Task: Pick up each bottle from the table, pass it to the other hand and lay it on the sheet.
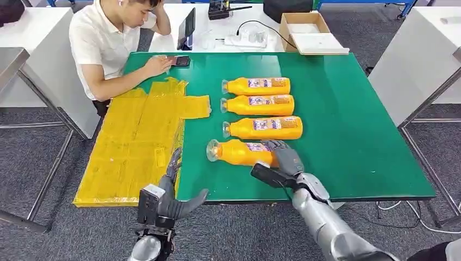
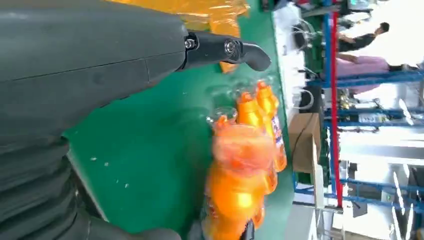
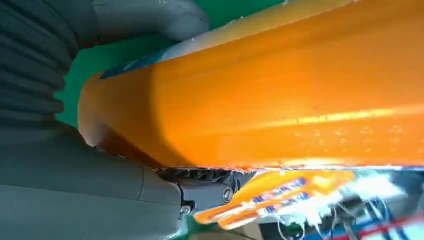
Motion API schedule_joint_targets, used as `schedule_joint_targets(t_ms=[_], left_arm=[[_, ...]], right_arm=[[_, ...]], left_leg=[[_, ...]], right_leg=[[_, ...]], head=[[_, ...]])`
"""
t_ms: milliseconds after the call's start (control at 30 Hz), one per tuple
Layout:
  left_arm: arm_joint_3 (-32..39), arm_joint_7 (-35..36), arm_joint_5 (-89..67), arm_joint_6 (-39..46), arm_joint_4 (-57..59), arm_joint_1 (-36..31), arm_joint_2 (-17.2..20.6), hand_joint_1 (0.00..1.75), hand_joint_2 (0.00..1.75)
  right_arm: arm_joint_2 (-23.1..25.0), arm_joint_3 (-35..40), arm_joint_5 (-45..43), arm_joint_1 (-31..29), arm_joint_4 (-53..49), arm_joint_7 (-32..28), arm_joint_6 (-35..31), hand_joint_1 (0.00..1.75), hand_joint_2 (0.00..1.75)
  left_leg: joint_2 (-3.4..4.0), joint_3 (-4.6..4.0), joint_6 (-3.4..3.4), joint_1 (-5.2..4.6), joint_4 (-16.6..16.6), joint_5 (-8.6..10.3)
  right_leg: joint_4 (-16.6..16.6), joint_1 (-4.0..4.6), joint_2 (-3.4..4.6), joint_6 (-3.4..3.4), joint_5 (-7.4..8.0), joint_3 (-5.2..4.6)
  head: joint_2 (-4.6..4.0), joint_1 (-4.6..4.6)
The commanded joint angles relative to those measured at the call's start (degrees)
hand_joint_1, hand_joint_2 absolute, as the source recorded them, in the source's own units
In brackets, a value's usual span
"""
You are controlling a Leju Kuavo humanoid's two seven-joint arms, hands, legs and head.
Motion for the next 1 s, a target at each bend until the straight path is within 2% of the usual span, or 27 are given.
schedule_joint_targets(t_ms=[33, 200, 400, 467, 567, 700, 800, 1000], left_arm=[[3.04, 3.42, 13.12, 0.83, -1.87, 1.7, 0.3, 0.0, 1.75], [0.11, 4.19, 18.48, -1.55, -1.69, 1.91, 1.62, 0.0, 1.75], [-4.05, 2.3, 16.64, -3.71, -5.42, 2.72, 3.5, 0.0, 1.75], [-5.7, 0.69, 11.96, -3.87, -6.91, 2.7, 4.24, 0.0, 1.75], [-6.1, 0.48, 8.49, -4.43, -6.71, 2.31, 3.91, 0.0, 1.75], [-6.2, 0.45, 8.07, -4.68, -6.26, 2.09, 3.81, 0.0, 1.75], [-5.9, 0.37, 7.48, -5.22, -5.52, 1.67, 3.45, 0.0, 1.75], [-4.98, 0.46, 7.59, -5.35, -4.59, 0.83, 2.64, 0.0, 1.75]], right_arm=[[3.34, 3.16, -10.35, 11.3, -25.4, -0.45, -13.42, 1.75, 1.75], [4.94, 3.64, -15.87, 12.69, -27.66, -3.31, -16.5, 1.75, 1.75], [6.87, 6.4, -18.65, 12.4, -22.17, -4.35, -15.0, 1.75, 1.75], [7.77, 9.26, -18.78, 11.43, -18.57, -4.79, -12.43, 1.75, 1.75], [9.28, 13.3, -18.29, 10.19, -15.13, -5.24, -9.75, 1.75, 1.75], [9.73, 14.26, -17.98, 10.02, -14.73, -5.08, -9.43, 1.75, 1.75], [10.73, 17.42, -17.32, 9.7, -13.38, -4.78, -6.53, 1.75, 1.75], [12.44, 21.19, -16.05, 9.67, -11.03, -4.36, -5.85, 1.75, 1.75]], left_leg=[[-0.03, -0.25, -0.11, 0.06, 0.02, -0.02], [-0.07, -0.7, -0.07, 0.07, -0.02, 0.02], [-0.09, -0.77, -0.07, 0.03, -0.04, 0.02], [-0.1, -0.9, -0.05, 0.0, -0.04, 0.04], [-0.01, -0.9, -0.07, 0.03, -0.05, 0.02], [-0.11, -0.93, -0.05, 0.03, -0.05, 0.05], [-0.08, -0.95, -0.05, 0.03, -0.02, 0.04], [-0.14, -0.92, -0.06, 0.03, -0.05, 0.05]], right_leg=[[0.05, 0.05, -0.03, -0.12, -0.02, -0.26], [0.04, 0.04, -0.1, -0.1, -0.05, -0.63], [0.02, -0.01, -0.11, -0.1, -0.06, -0.69], [0.03, -0.04, -0.08, -0.07, -0.04, -0.82], [0.0, -0.01, -0.01, -0.09, -0.02, -0.83], [0.0, 0.0, -0.09, -0.08, -0.03, -0.85], [0.02, -0.01, -0.06, -0.07, -0.03, -0.88], [0.01, -0.01, -0.14, -0.08, -0.05, -0.83]], head=[[0.0, 0.0], [0.0, -0.02], [0.0, 0.0], [-0.02, 0.0], [0.0, 0.0], [0.0, 0.0], [0.0, 0.0], [-0.02, 0.0]])
